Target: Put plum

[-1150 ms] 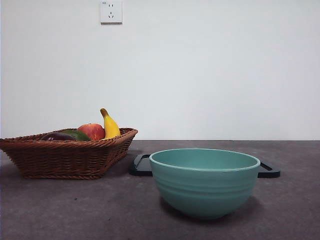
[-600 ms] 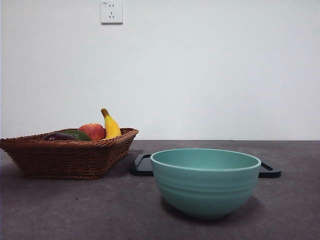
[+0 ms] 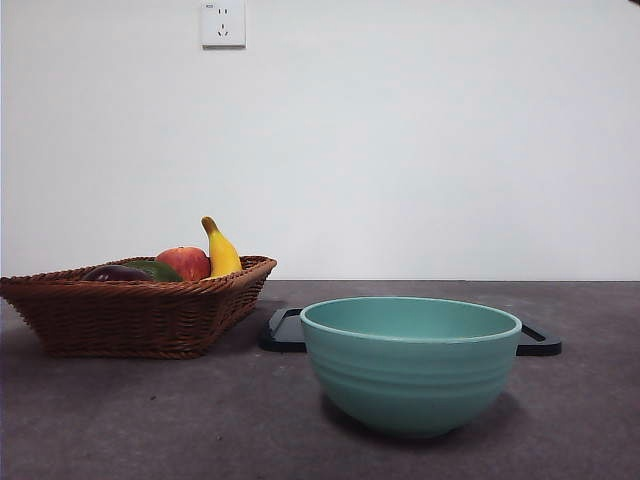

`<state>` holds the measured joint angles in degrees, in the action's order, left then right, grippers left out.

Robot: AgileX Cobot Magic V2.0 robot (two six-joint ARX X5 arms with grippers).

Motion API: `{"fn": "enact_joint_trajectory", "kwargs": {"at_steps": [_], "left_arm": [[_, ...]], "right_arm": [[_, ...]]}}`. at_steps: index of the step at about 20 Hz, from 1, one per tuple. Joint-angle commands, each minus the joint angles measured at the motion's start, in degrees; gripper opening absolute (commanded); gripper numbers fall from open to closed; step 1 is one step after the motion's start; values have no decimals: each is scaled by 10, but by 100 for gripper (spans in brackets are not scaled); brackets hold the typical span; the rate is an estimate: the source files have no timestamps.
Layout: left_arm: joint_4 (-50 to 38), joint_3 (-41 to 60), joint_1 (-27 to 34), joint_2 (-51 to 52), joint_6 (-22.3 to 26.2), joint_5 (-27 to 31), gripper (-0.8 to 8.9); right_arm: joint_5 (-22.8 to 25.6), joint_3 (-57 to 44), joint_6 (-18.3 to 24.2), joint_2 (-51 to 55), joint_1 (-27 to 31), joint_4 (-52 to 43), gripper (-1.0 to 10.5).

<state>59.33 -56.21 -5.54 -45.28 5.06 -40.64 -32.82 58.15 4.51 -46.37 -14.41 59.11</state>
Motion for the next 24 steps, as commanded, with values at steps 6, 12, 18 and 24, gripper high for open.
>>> {"fn": "enact_joint_trajectory", "kwargs": {"at_steps": [6, 12, 18, 24], "left_arm": [[-13, -14, -1, -4, 5, 23, 469], [-58, -14, -1, -12, -2, 103, 468], [-143, -17, -15, -95, -37, 171, 465], [-169, -93, -45, -247, -44, 251, 459]], "right_arm": [[-1, 12, 4, -4, -2, -4, 392], [-2, 12, 4, -4, -2, -4, 392], [-2, 12, 4, -4, -2, -6, 392], [-2, 12, 4, -4, -2, -6, 391]]}}
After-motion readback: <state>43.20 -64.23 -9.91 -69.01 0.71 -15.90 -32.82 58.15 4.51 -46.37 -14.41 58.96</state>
